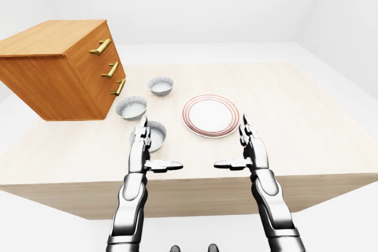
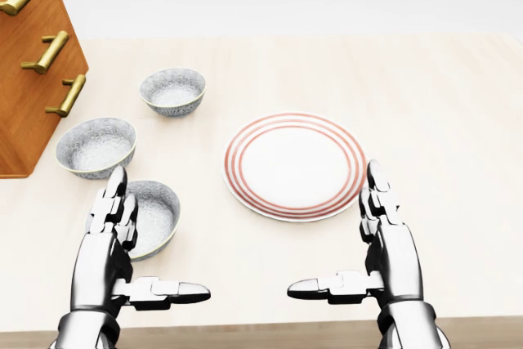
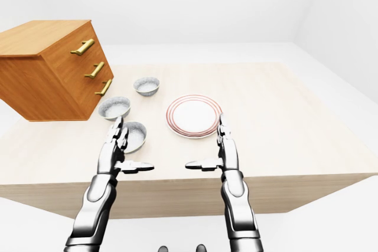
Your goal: Put the bowl at the front on the plate.
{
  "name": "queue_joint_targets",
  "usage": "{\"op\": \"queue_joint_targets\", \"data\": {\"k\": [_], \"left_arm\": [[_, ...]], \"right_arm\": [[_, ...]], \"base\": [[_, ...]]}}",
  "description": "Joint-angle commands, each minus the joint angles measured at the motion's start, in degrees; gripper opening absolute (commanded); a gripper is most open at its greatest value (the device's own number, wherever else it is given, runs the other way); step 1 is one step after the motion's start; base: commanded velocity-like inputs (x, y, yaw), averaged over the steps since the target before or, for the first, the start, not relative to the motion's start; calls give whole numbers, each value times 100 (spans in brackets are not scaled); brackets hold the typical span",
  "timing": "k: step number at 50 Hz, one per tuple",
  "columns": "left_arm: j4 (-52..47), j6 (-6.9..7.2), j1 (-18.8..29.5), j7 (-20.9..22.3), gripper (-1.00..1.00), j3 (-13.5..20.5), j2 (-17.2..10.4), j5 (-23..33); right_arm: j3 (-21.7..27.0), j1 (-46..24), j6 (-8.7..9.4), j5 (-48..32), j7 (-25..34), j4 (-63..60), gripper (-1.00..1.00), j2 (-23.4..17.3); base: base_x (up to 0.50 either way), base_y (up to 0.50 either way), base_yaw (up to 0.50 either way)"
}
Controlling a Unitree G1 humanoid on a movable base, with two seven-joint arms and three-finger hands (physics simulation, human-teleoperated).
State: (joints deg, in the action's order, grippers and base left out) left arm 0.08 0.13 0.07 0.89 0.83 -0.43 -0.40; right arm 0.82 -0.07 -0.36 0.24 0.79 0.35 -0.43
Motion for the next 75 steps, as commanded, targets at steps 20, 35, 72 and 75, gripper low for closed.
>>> {"op": "queue_joint_targets", "data": {"k": [20,35,72,75], "left_arm": [[136,-220,32,112,100,126,-57,-63],[-183,-205,-132,146,100,118,-48,-113],[-2564,-6,-1923,-15,100,2091,576,-565],[-2500,-116,-2058,238,100,2284,632,-667]], "right_arm": [[37,14,-243,-175,183,6,100,-63],[22,5,-227,-239,166,10,100,-52],[15,14,-171,-276,190,-51,100,-55],[28,18,-95,-288,141,-96,100,-47]], "base": [[0,0,0],[0,0,0],[0,0,0],[0,0,0]]}}
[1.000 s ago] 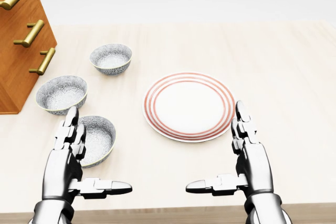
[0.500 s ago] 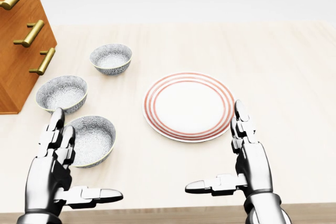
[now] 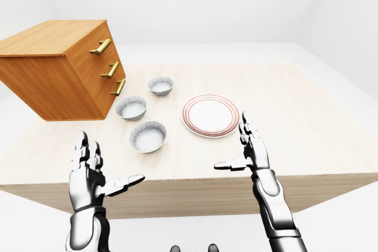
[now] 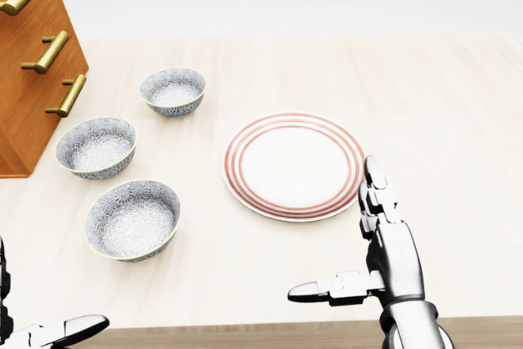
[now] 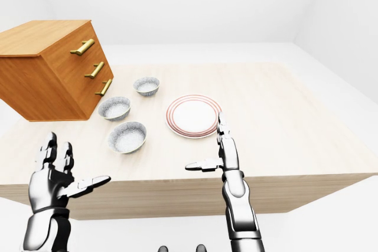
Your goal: Put the bowl at the front on the plate.
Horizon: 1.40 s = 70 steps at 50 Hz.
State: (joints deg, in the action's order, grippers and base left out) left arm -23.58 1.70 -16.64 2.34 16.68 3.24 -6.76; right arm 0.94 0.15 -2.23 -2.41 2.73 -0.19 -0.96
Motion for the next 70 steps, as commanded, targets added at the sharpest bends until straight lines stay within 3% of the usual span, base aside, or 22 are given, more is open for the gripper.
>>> {"op": "queue_joint_targets", "data": {"k": [1,5,9,11,12,14,27,32,34,47,50,70], "left_arm": [[-103,-240,-413,135,100,816,280,-75],[-41,-267,-379,125,100,1121,386,-138],[58,-500,-470,232,100,1386,492,-218],[82,-492,-509,311,100,1535,522,-285],[197,-623,-560,399,100,1608,535,-226],[235,-670,-604,494,100,1751,590,-233],[511,-670,-769,1267,100,2805,831,-504],[1056,-670,-893,1813,100,3273,844,-623],[1105,-670,-840,1807,100,3369,820,-618],[1096,-670,-711,1568,100,3326,775,-508],[1018,-670,-737,1575,100,3276,844,-527],[1020,-670,-747,1562,100,3261,835,-534]], "right_arm": [[24,-21,51,-22,-57,23,100,-1],[14,-2,66,-36,-81,-21,100,2],[26,-12,-41,-36,-78,85,100,-8],[26,-7,-3,-36,-90,45,100,-3],[37,-30,-55,-30,-87,140,100,-10],[28,-25,-3,-29,-89,84,100,-4],[28,-18,-48,-37,-133,133,100,-2],[27,-23,20,-31,-140,107,100,1],[12,-11,92,-49,-148,26,100,4],[17,-22,87,-52,-145,78,100,-1],[7,-40,234,-51,-142,12,100,4],[7,-39,236,-51,-142,9,100,4]], "base": [[0,0,0],[0,0,0],[0,0,0],[0,0,0],[0,0,0],[0,0,0],[0,0,0],[0,0,0],[0,0,0],[0,0,0],[0,0,0],[0,0,0]]}}
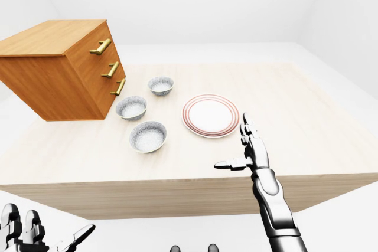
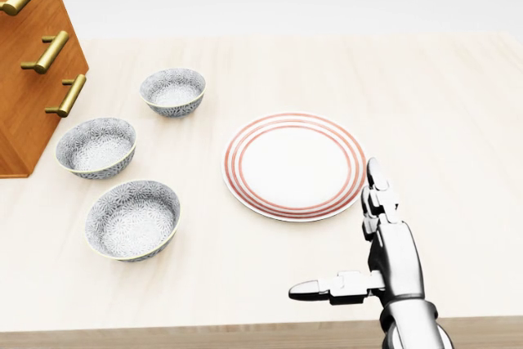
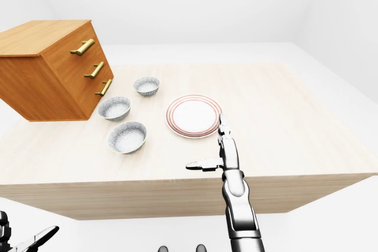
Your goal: Put the bowl at the front on the plate.
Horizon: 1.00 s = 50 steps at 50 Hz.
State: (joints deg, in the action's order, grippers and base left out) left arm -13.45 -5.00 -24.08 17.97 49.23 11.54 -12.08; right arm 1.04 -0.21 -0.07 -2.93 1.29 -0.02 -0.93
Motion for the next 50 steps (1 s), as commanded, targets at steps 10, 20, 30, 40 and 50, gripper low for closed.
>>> {"op": "queue_joint_targets", "data": {"k": [10,20,30,40,50], "left_arm": [[-19,0,0,-46,100,-4,-11,13],[53,0,31,-153,100,-47,-52,-2],[-46,0,-2,-98,100,17,-13,-91],[-25,0,16,-72,100,39,-7,-112],[-57,0,5,-46,100,65,14,-157]], "right_arm": [[-30,22,84,-8,30,-177,100,7],[-33,21,113,-52,34,-270,100,2],[-8,-46,44,-49,47,-128,100,-11],[-23,-49,70,-65,50,-144,100,2],[-27,-51,13,-75,57,-107,100,-4]], "base": [[0,0,0],[0,0,0],[23,0,0],[29,0,0],[29,0,0]]}}
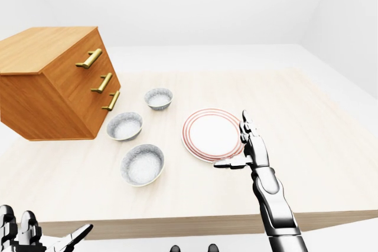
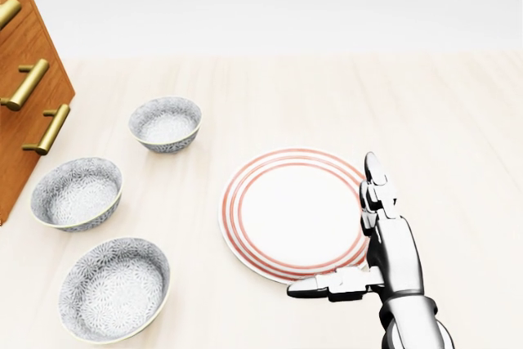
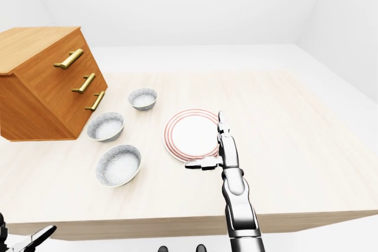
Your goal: Put the bowl at the front on the plate.
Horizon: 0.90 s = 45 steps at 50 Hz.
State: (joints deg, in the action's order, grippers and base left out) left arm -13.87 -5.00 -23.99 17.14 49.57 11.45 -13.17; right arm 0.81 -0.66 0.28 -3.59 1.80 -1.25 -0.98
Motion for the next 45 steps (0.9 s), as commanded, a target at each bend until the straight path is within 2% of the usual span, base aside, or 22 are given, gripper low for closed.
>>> {"op": "queue_joint_targets", "data": {"k": [1,12,17,29,33,34,36,38,39,40,42,43,45], "left_arm": [[-6,0,-2,40,100,30,27,-49],[-34,0,8,-4,100,15,7,-47],[-2,0,21,-15,100,3,-9,-32],[29,0,33,-14,100,-17,-26,-48],[80,0,40,-22,100,-38,-41,-38],[86,0,37,-27,100,-45,-45,-36],[102,0,34,-29,100,-57,-50,-37],[95,0,28,-39,100,-66,-53,-37],[78,0,27,-59,100,-64,-60,-34],[47,0,32,-83,100,-50,-78,-51],[15,0,32,-91,100,-44,-73,-47],[-8,0,27,-86,100,-42,-66,-43],[-35,0,23,-73,100,-25,-61,-49]], "right_arm": [[-4,-7,-20,-10,5,18,100,1],[-2,-37,-73,-25,2,107,100,-5],[-19,-21,-13,-41,-5,31,100,4],[-8,-58,-113,-49,1,153,100,-5],[-13,-56,-96,-70,-6,140,100,-7],[-50,-27,-145,-79,57,83,100,-17],[-76,9,-35,-160,66,-33,100,-26],[-178,73,-13,-292,174,-172,100,-49],[-231,132,121,-406,185,-312,100,-38],[-216,158,147,-307,222,-309,100,17],[-330,144,472,-609,136,-335,100,20],[-491,167,472,-986,-14,-471,100,36],[-610,155,472,-1126,73,-541,100,57]], "base": [[29,0,0],[29,0,0],[30,0,0],[30,0,0],[28,0,0],[0,0,0],[0,0,0],[0,0,0],[0,0,0],[0,0,0],[0,0,0],[0,0,0],[0,0,0]]}}
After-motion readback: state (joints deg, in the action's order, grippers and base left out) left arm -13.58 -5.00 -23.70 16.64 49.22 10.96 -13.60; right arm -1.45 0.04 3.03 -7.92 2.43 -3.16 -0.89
